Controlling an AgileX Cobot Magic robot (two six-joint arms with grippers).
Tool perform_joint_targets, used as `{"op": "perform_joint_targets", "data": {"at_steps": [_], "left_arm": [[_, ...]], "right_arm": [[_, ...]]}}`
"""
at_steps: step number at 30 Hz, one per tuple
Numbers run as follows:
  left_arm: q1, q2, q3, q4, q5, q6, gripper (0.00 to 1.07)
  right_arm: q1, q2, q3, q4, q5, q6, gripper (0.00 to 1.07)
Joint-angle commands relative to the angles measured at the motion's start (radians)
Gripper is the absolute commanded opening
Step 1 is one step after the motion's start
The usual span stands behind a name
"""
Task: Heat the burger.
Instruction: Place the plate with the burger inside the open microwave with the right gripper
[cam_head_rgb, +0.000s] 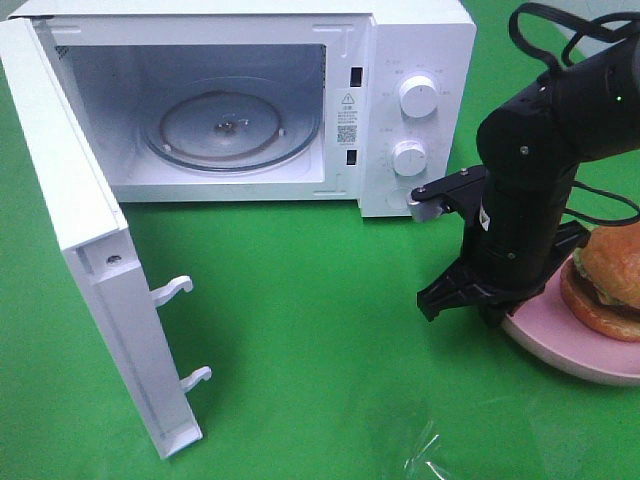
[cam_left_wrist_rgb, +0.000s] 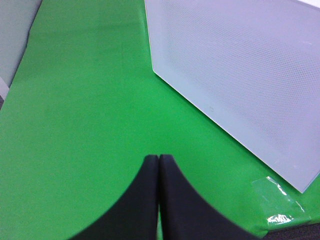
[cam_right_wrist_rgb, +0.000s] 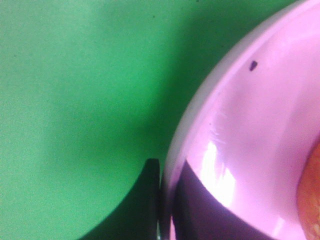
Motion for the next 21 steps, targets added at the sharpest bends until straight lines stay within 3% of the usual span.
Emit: {"op": "perform_joint_targets", "data": {"at_steps": [1, 8, 12, 21], "left_arm": [[0.002, -0.020, 0.002, -0.003, -0.014, -0.004, 0.00], [0.002, -0.020, 0.002, -0.003, -0.014, -0.004, 0.00], [0.002, -0.020, 0.002, -0.003, -0.014, -0.004, 0.00], [0.002, -0.020, 0.002, -0.003, -0.014, -0.004, 0.00]], "right_arm": [[-0.005, -0.031, 0.007, -0.018, 0.002, -0.049, 0.00], [0.007, -0.085, 0.008, -0.046, 0.053, -0.070, 0.00], [0.089, -0.104, 0.059, -0.119, 0.061, -0.064, 0.00], [0.175, -0.150, 0.131, -0.139, 0.048, -0.061, 0.00]]}}
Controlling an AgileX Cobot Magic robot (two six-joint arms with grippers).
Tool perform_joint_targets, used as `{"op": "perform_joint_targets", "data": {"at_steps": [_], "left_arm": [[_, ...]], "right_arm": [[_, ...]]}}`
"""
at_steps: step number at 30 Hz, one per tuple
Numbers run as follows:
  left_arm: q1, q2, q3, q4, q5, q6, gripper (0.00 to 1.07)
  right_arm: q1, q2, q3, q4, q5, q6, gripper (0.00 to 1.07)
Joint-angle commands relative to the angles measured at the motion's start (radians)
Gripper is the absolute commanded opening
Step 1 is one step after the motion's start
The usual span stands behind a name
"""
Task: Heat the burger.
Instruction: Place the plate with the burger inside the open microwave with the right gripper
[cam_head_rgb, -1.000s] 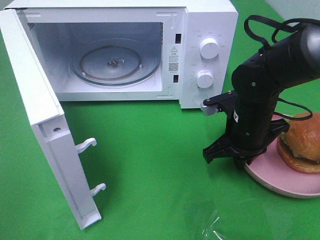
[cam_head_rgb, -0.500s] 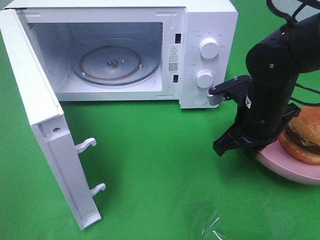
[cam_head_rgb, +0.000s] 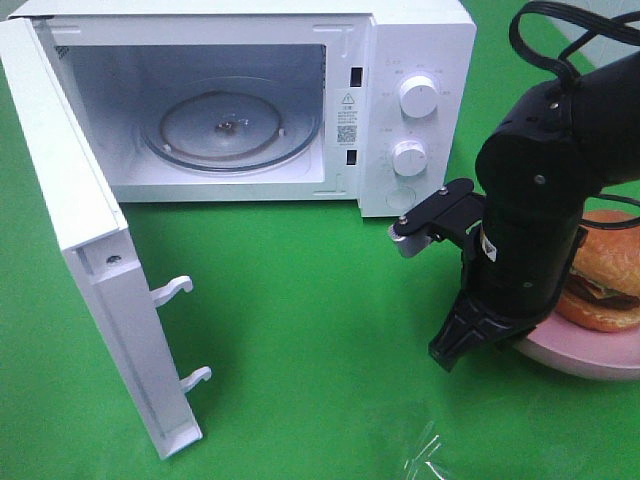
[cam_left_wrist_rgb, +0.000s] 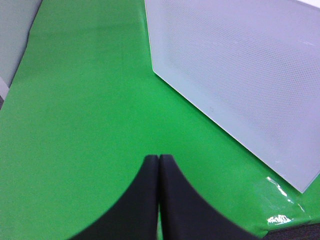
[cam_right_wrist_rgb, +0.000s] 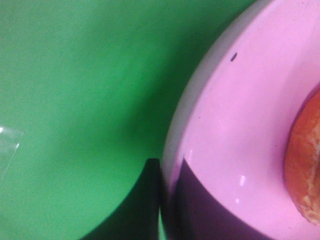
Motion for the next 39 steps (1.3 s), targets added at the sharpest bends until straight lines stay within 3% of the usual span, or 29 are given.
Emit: {"op": "perform_joint_targets", "data": {"at_steps": [1, 7, 13, 16, 20, 24, 31, 39], "left_arm": [[0.002, -0.020, 0.002, -0.003, -0.014, -0.004, 0.00], [0.002, -0.020, 0.002, -0.003, -0.014, -0.004, 0.00], [0.002, -0.020, 0.002, -0.003, -0.014, -0.004, 0.00], [0.002, -0.020, 0.002, -0.003, -0.014, -0.004, 0.00], [0.002, -0.020, 0.002, -0.003, -0.014, -0.004, 0.00], [0.002, -0.020, 0.002, -0.003, -0.014, -0.004, 0.00], [0.002, -0.020, 0.002, -0.003, -0.014, -0.004, 0.00], [0.002, -0.020, 0.002, -0.003, -0.014, -0.004, 0.00]], "right_arm": [[0.064, -0.062, 0.032, -0.072, 0.006, -0.010, 0.00], [0.155, -0.123, 0.044, -0.101, 0.013, -0.012, 0.00], [0.320, -0.238, 0.044, -0.118, 0.056, -0.064, 0.00], [0.337, -0.252, 0.044, -0.118, 0.062, -0.084, 0.00], [0.468, -0.321, 0.044, -0.115, 0.069, -0.237, 0.00], [0.539, -0.341, 0.044, -0.115, 0.065, -0.370, 0.00], [0.551, -0.341, 0.044, -0.157, 0.046, -0.551, 0.00], [0.548, -0.341, 0.044, -0.206, 0.029, -0.584, 0.00]]}}
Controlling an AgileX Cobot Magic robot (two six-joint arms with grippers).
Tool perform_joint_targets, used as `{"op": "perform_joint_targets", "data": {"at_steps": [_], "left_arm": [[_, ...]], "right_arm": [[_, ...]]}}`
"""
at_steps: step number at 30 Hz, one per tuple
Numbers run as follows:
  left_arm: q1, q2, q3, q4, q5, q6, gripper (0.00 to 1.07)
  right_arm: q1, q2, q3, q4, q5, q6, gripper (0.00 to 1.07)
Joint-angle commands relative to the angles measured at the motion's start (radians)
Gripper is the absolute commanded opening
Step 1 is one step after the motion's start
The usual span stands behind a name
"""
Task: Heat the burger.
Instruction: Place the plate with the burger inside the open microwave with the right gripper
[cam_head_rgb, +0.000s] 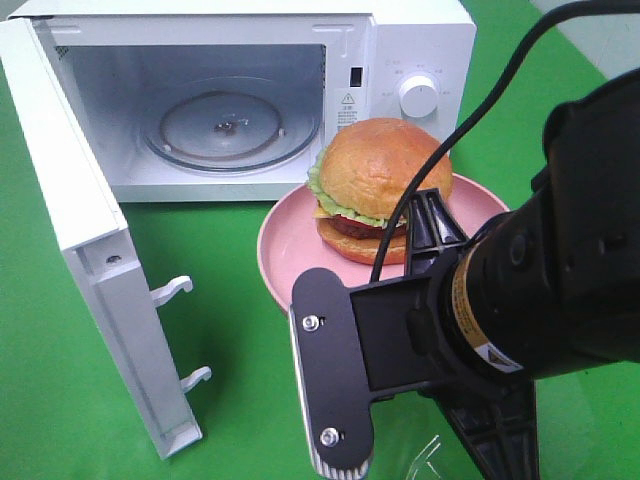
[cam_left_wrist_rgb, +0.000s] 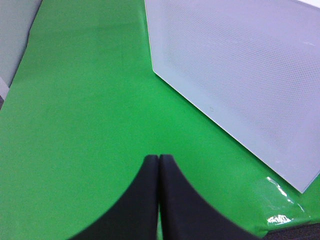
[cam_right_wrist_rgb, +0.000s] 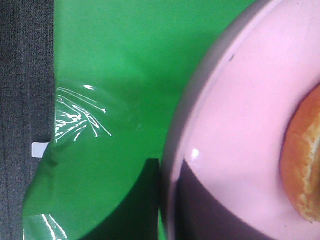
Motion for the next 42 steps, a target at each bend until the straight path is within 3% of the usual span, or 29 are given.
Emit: {"op": "perform_joint_targets", "data": {"at_steps": [1, 9, 19, 25, 31, 42], "left_arm": [[0.002, -0.020, 0.002, -0.003, -0.014, -0.004, 0.00], [0.002, -0.020, 0.002, -0.003, -0.014, -0.004, 0.00], [0.002, -0.020, 0.002, -0.003, -0.014, -0.004, 0.00], [0.002, -0.020, 0.002, -0.003, -0.014, -0.004, 0.00], [0.002, -0.020, 0.002, -0.003, -0.014, -0.004, 0.00], [0.002, -0.020, 0.002, -0.003, -0.014, -0.004, 0.00]], "right_arm": [[0.000, -0.011, -0.004, -0.060, -0.042, -0.037, 0.00], [0.000, -0.011, -0.004, -0.048, -0.140, -0.281, 0.00], [-0.001, -0.010, -0.005, -0.041, -0.194, -0.299, 0.00], [-0.090, -0.003, -0.005, 0.006, -0.222, -0.313, 0.00], [-0.188, -0.003, -0.005, 0.131, -0.295, -0.574, 0.00], [-0.325, 0.037, -0.025, 0.274, -0.377, -0.821, 0.00]]}}
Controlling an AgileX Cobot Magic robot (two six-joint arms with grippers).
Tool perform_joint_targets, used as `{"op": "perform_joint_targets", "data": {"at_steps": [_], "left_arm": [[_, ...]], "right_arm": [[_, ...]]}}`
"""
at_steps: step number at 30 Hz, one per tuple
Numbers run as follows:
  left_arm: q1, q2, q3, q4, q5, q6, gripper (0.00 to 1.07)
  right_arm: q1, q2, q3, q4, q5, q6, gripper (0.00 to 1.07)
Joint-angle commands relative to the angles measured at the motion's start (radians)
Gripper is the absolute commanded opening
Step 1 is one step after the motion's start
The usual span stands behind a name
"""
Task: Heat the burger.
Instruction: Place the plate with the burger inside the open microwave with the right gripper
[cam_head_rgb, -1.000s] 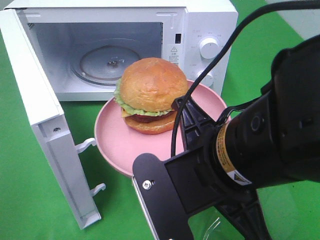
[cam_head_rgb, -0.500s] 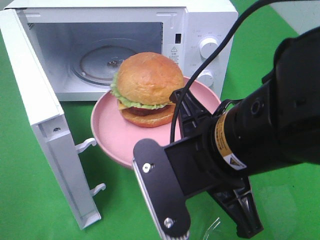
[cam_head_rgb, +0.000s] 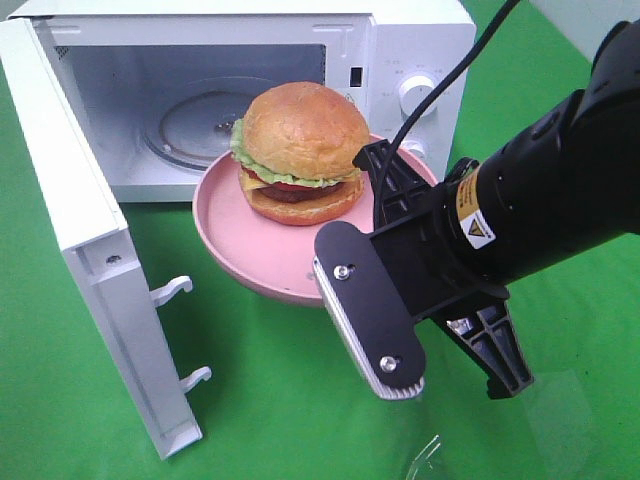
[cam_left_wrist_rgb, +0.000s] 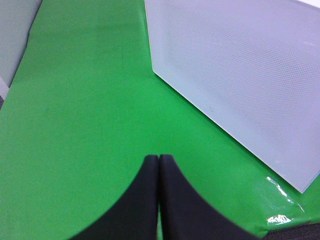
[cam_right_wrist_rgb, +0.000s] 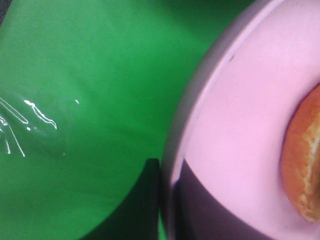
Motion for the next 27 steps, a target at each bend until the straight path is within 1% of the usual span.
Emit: {"op": "perform_joint_targets", "data": {"at_steps": [1, 5, 7, 10, 11, 14, 16, 19, 20, 21, 23, 24, 25, 26, 27], "left_arm": [[0.002, -0.020, 0.002, -0.003, -0.014, -0.004, 0.00], [0.002, -0.020, 0.002, -0.003, -0.014, -0.004, 0.00], [0.002, -0.020, 0.002, -0.003, -0.014, -0.004, 0.00], [0.002, -0.020, 0.002, -0.003, -0.014, -0.004, 0.00], [0.002, -0.020, 0.002, -0.003, -0.014, -0.004, 0.00], [0.002, -0.020, 0.002, -0.003, -0.014, -0.004, 0.00], [0.002, -0.020, 0.002, -0.003, -0.014, -0.004, 0.00], [0.002, -0.020, 0.002, -0.003, -0.014, -0.004, 0.00], [0.002, -0.020, 0.002, -0.003, -0.014, -0.004, 0.00], [0.002, -0.020, 0.002, -0.003, -0.014, -0.004, 0.00], [0.002, -0.020, 0.002, -0.003, -0.014, -0.004, 0.00], [0.002, -0.020, 0.002, -0.003, -0.014, -0.004, 0.00], [0.002, -0.020, 0.002, -0.003, -0.014, -0.004, 0.00], [0.002, -0.020, 0.002, -0.003, -0.014, -0.004, 0.00], [0.002, -0.020, 0.002, -0.003, -0.014, -0.004, 0.00]], "right_arm": [[-0.028, 0.015, -0.025, 0.008, -0.061, -0.059, 0.00], [-0.042, 0.056, -0.053, 0.037, -0.059, -0.110, 0.00], [-0.052, 0.115, -0.104, 0.084, -0.054, -0.180, 0.00], [-0.052, 0.144, -0.133, 0.084, -0.054, -0.206, 0.00], [-0.052, 0.180, -0.166, 0.085, -0.054, -0.225, 0.00], [-0.052, 0.194, -0.179, 0.084, -0.054, -0.229, 0.00], [-0.052, 0.259, -0.251, 0.082, -0.052, -0.240, 0.00], [-0.052, 0.276, -0.271, 0.082, -0.051, -0.240, 0.00], [-0.052, 0.307, -0.310, 0.078, -0.047, -0.240, 0.00], [-0.052, 0.307, -0.310, 0.078, -0.047, -0.240, 0.00], [-0.052, 0.361, -0.386, 0.076, -0.025, -0.264, 0.00], [-0.052, 0.361, -0.386, 0.076, -0.025, -0.264, 0.00], [-0.055, 0.391, -0.430, 0.076, -0.003, -0.276, 0.00], [-0.055, 0.391, -0.430, 0.076, -0.003, -0.276, 0.00], [-0.066, 0.416, -0.472, 0.086, 0.020, -0.280, 0.00]]}}
